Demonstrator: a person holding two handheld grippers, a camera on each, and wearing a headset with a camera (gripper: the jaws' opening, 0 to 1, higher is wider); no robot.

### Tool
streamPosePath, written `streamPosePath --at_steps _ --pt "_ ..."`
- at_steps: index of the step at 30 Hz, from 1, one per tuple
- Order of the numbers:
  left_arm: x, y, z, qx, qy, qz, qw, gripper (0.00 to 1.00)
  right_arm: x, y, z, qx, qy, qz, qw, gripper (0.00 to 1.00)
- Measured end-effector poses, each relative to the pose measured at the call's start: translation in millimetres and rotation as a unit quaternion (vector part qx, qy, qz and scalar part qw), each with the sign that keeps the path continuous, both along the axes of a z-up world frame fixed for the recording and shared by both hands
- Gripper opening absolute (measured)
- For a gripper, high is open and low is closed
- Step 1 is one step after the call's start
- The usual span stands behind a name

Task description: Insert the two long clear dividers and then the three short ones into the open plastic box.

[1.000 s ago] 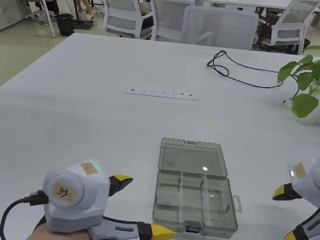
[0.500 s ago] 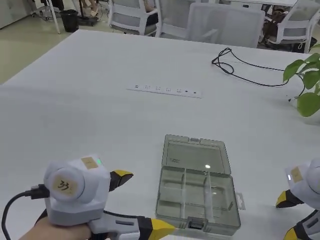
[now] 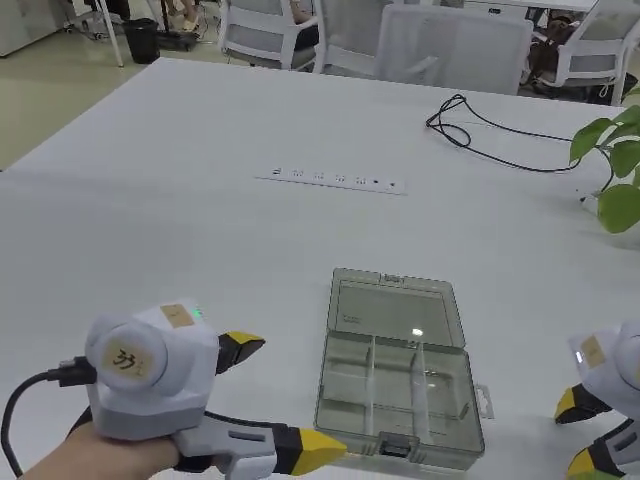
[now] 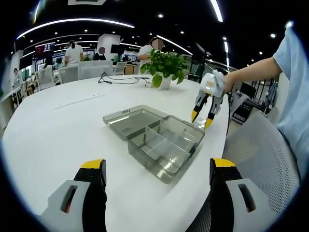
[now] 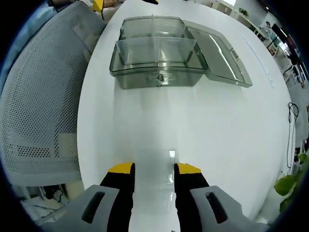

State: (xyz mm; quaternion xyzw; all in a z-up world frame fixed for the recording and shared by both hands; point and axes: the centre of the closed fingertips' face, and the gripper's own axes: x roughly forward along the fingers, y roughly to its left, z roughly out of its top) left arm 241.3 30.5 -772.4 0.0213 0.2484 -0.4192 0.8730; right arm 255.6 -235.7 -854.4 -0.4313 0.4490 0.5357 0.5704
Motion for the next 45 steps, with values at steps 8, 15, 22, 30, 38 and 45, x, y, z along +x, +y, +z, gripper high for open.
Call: streamPosePath --at_steps 8,15,22,30,38,45 --pt "-0.4 -1.1 1.2 -0.012 0.004 0.004 0.9999 0.89 0.3 0.4 -0.2 -0.005 -0.002 0.000 1.0000 0.33" --pt "-2.1 -3.1 0.3 -0.019 0.015 0.007 0.9997 0.88 6.7 8.8 8.2 0.015 -0.022 -0.017 0.9995 0.32" --pt "1.4 -8.8 1.0 -0.033 0.032 0.013 0.9989 0.84 17.8 27.0 33.1 0.043 -0.062 -0.022 0.9969 0.32" --pt "3.0 -24.5 12.3 -0.062 0.064 0.013 0.9959 0.79 23.4 59.7 63.9 0.080 -0.111 -0.001 0.9906 0.32" --pt "5.3 -45.6 29.1 -0.116 0.126 0.024 0.9849 0.64 18.6 98.9 89.9 0.107 -0.153 0.026 0.9821 0.32" --pt "4.6 -62.4 34.0 -0.157 0.189 0.035 0.9688 0.46 13.5 127.4 106.5 0.121 -0.184 0.051 0.9740 0.32"
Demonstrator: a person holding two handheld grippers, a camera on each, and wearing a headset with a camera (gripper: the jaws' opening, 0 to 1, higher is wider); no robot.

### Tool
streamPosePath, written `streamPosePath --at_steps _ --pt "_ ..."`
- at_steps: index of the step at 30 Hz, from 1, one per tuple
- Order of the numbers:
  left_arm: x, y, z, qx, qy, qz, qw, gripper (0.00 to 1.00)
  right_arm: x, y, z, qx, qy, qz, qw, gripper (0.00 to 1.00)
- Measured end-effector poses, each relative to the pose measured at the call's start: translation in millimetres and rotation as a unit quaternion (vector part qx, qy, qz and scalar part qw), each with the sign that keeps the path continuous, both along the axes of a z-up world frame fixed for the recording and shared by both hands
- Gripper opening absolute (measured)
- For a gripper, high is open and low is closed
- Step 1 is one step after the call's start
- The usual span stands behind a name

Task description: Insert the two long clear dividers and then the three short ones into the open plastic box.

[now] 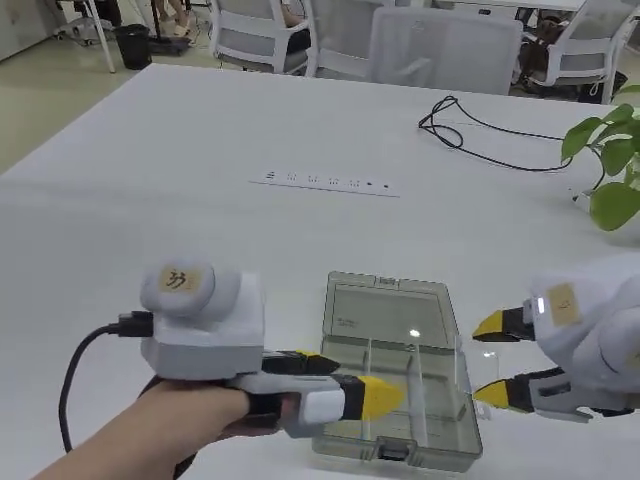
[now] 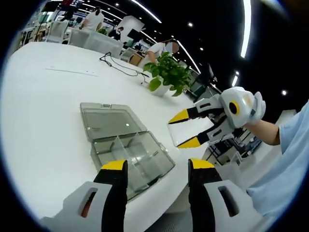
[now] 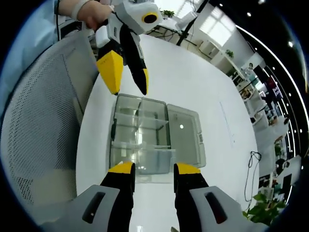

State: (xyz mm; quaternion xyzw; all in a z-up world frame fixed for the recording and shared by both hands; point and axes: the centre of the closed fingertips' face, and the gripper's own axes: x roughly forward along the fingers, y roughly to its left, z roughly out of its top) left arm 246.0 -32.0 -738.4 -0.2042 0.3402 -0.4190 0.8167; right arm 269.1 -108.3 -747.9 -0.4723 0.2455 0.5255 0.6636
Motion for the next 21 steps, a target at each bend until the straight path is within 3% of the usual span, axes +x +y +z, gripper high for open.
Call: streamPosePath --at_steps 2,7,10,14,16,21 --pt "1.0 -4.4 -1.3 -0.012 0.027 0.010 0.9995 0.41 -3.4 8.8 4.1 -0.005 -0.017 0.021 0.9996 0.32" --pt "2.4 -14.2 -6.5 -0.015 0.045 0.010 0.9988 0.36 -8.7 22.6 8.0 -0.001 -0.030 0.037 0.9989 0.32" --pt "3.2 -19.6 -3.2 -0.043 0.066 0.024 0.9966 0.29 -13.0 28.7 8.4 -0.005 -0.039 0.049 0.9980 0.32" --pt "4.7 -22.4 -4.4 -0.040 0.060 0.022 0.9972 0.14 -17.0 35.2 7.8 -0.010 -0.044 0.059 0.9973 0.32" --pt "4.2 -25.9 -2.5 -0.058 0.072 0.025 0.9954 0.13 -18.5 39.3 9.4 -0.005 -0.047 0.063 0.9969 0.32" --pt "2.6 -26.6 -5.2 -0.058 0.074 0.027 0.9952 0.10 -21.9 45.1 11.2 -0.003 -0.049 0.072 0.9962 0.32"
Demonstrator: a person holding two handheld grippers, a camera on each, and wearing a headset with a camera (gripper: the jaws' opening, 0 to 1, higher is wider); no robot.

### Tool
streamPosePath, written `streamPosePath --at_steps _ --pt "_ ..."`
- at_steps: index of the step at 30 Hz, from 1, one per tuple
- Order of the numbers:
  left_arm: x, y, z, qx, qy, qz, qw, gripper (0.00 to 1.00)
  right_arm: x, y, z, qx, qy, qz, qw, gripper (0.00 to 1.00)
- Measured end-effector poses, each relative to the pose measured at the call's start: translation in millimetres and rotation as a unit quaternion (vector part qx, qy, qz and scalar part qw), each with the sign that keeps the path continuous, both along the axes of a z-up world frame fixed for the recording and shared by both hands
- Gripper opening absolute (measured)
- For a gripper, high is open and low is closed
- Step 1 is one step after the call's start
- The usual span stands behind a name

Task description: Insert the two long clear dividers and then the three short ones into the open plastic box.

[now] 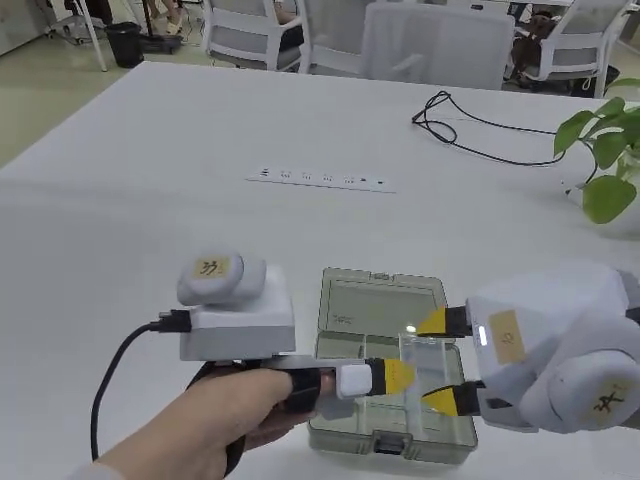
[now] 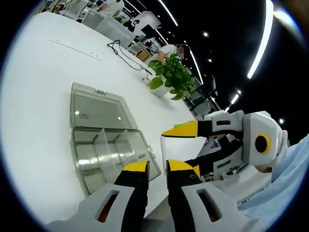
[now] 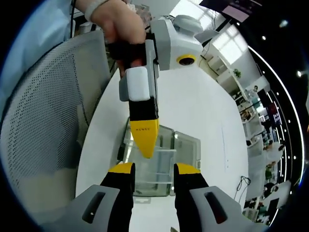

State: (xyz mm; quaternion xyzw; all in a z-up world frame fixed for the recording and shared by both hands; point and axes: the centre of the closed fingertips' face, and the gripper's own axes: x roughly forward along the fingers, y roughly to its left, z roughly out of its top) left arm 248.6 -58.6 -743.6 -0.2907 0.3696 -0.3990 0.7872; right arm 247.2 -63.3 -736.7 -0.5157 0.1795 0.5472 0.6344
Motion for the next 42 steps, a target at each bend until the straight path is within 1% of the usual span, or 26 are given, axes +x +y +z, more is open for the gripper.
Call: streamPosePath --at_steps 3,5,7,10,14,17,18,19,20,22,23,25,26,27,29,30,32,33,34,35,36,37,38,39,41,42 --pt "-2.2 -2.7 2.9 -0.020 0.009 0.002 0.9998 0.04 -1.4 2.3 1.2 0.000 -0.002 0.004 1.0000 0.32" --pt "-4.4 -4.7 3.2 -0.027 0.014 -0.003 0.9995 0.00 -3.0 3.6 0.1 -0.001 0.001 0.006 1.0000 0.32" --pt "-5.8 -6.0 4.2 -0.038 0.020 -0.003 0.9990 0.00 -3.5 3.8 -0.3 -0.005 -0.002 0.009 1.0000 0.32" --pt "-5.7 -5.2 3.7 -0.046 0.026 0.000 0.9986 0.00 -4.0 3.7 0.1 -0.004 -0.002 0.010 0.9999 0.32" --pt "-7.7 -5.7 4.2 -0.049 0.028 -0.004 0.9984 0.00 -5.7 3.9 -0.1 -0.005 0.000 0.014 0.9999 0.32" --pt "-8.3 -5.7 3.2 -0.049 0.028 -0.006 0.9984 0.00 -6.6 4.2 -0.8 -0.007 -0.002 0.025 0.9997 0.33" --pt "-8.5 -5.6 3.5 -0.051 0.027 -0.008 0.9983 0.00 -7.5 5.3 -0.2 -0.009 -0.006 0.040 0.9991 0.33" --pt "-8.9 -5.7 3.7 -0.052 0.027 -0.009 0.9983 0.00 -7.8 4.8 0.3 -0.008 -0.005 0.041 0.9991 0.34" --pt "-9.0 -5.0 3.4 -0.046 0.019 -0.013 0.9987 0.00 -7.1 5.2 2.9 0.001 0.001 0.035 0.9994 0.36" --pt "-12.0 -4.5 3.4 -0.037 0.004 -0.032 0.9988 0.00 -6.3 6.3 9.4 0.028 0.030 0.017 0.9990 0.40" --pt "-13.1 -4.2 3.9 -0.031 -0.007 -0.041 0.9986 0.00 -3.7 5.8 13.1 0.037 0.034 0.009 0.9987 0.39" --pt "-18.2 -6.1 8.9 -0.029 -0.040 -0.074 0.9960 0.00 1.3 2.8 20.7 0.047 0.045 0.001 0.9979 0.36" --pt "-19.0 -5.1 8.5 -0.024 -0.044 -0.078 0.9956 0.00 2.1 1.3 22.9 0.051 0.055 -0.007 0.9972 0.34" --pt "-21.1 -4.2 8.4 -0.013 -0.064 -0.097 0.9932 0.00 2.7 0.1 26.2 0.059 0.070 -0.013 0.9957 0.32" --pt "-23.0 -1.9 7.5 0.006 -0.088 -0.114 0.9895 0.00 2.6 -2.4 31.1 0.066 0.093 -0.019 0.9932 0.32" --pt "-24.2 -1.7 8.6 0.006 -0.094 -0.122 0.9881 0.00 2.3 -3.2 33.2 0.068 0.101 -0.018 0.9924 0.32" --pt "-23.8 0.0 11.8 0.005 -0.115 -0.132 0.9845 0.00 1.0 -4.8 36.9 0.075 0.126 -0.023 0.9889 0.30" --pt "-24.6 1.2 12.4 0.009 -0.122 -0.139 0.9827 0.00 1.5 -5.3 38.9 0.075 0.133 -0.020 0.9881 0.29" --pt "-24.5 1.7 12.2 0.012 -0.126 -0.141 0.9819 0.00 0.5 -5.4 39.8 0.075 0.142 -0.020 0.9868 0.27" --pt "-23.8 3.3 11.7 0.022 -0.145 -0.151 0.9775 0.00 -0.4 -5.5 40.2 0.076 0.154 -0.024 0.9849 0.27" --pt "-25.0 3.5 12.5 0.023 -0.153 -0.158 0.9751 0.00 -2.1 -5.0 40.8 0.077 0.163 -0.021 0.9834 0.26" --pt "-25.5 3.6 14.2 0.024 -0.165 -0.165 0.9720 0.00 -7.3 -4.2 40.9 0.077 0.186 -0.017 0.9794 0.26" --pt "-26.8 3.1 16.4 0.020 -0.175 -0.171 0.9693 0.00 -8.0 -3.8 41.1 0.076 0.191 -0.015 0.9786 0.26" --pt "-27.9 3.4 18.1 0.020 -0.188 -0.179 0.9656 0.00 -9.4 -3.8 40.0 0.073 0.203 -0.009 0.9764 0.25" --pt "-30.2 3.3 20.8 0.024 -0.217 -0.195 0.9563 0.00 -8.1 -5.1 36.3 0.064 0.218 -0.008 0.9737 0.23" --pt "-32.7 3.1 20.7 0.027 -0.223 -0.204 0.9529 0.00 -9.4 -4.6 35.9 0.060 0.221 -0.004 0.9733 0.22"
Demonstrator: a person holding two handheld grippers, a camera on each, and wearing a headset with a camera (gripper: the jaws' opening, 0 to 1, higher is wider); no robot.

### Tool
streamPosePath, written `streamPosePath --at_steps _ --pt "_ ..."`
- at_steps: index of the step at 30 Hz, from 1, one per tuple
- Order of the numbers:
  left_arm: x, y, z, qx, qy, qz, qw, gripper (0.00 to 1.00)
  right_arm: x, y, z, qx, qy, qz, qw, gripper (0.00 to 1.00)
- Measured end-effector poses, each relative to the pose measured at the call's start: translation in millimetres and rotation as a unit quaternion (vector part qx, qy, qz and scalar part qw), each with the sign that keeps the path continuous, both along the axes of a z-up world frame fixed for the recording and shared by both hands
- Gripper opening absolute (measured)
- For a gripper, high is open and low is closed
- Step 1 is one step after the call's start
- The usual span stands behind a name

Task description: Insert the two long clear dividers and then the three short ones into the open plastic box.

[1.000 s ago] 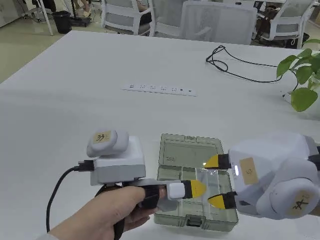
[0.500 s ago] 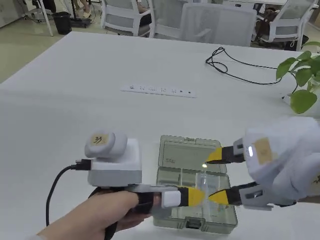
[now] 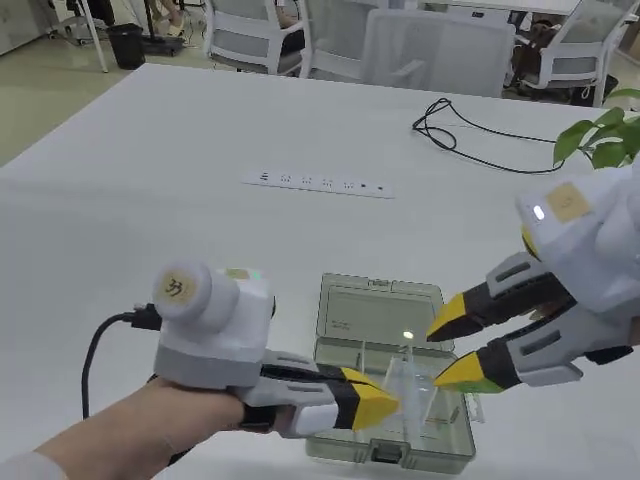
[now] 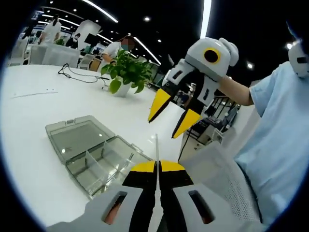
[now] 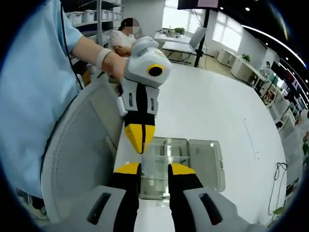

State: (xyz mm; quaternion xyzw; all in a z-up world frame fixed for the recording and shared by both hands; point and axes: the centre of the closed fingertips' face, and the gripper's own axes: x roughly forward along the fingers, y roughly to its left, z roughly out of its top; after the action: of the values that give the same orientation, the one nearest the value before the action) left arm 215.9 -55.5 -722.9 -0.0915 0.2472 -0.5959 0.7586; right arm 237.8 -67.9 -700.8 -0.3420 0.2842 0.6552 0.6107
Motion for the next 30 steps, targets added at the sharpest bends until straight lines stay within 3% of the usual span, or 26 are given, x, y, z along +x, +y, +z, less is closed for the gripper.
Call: streamPosePath --at_steps 2,4,7,21,30 --pt "-2.4 0.4 -1.5 0.012 -0.022 -0.015 0.9996 0.00 -4.1 2.0 -1.5 -0.006 0.014 0.004 0.9999 0.18" --pt "-3.8 -0.2 -1.8 0.014 -0.025 -0.020 0.9994 0.00 -9.1 3.6 -2.4 -0.011 0.028 0.009 0.9995 0.17" --pt "-8.1 -0.8 -4.3 0.029 -0.048 -0.039 0.9977 0.00 -16.1 6.4 -4.9 -0.020 0.042 0.022 0.9987 0.15" --pt "-12.2 -4.8 -3.3 0.026 -0.065 -0.047 0.9964 0.00 -30.1 6.6 -14.4 -0.037 0.070 0.055 0.9953 0.04" --pt "-13.7 -3.7 -7.7 0.042 -0.073 -0.053 0.9950 0.00 -35.5 8.4 -16.9 -0.046 0.080 0.047 0.9946 0.02"
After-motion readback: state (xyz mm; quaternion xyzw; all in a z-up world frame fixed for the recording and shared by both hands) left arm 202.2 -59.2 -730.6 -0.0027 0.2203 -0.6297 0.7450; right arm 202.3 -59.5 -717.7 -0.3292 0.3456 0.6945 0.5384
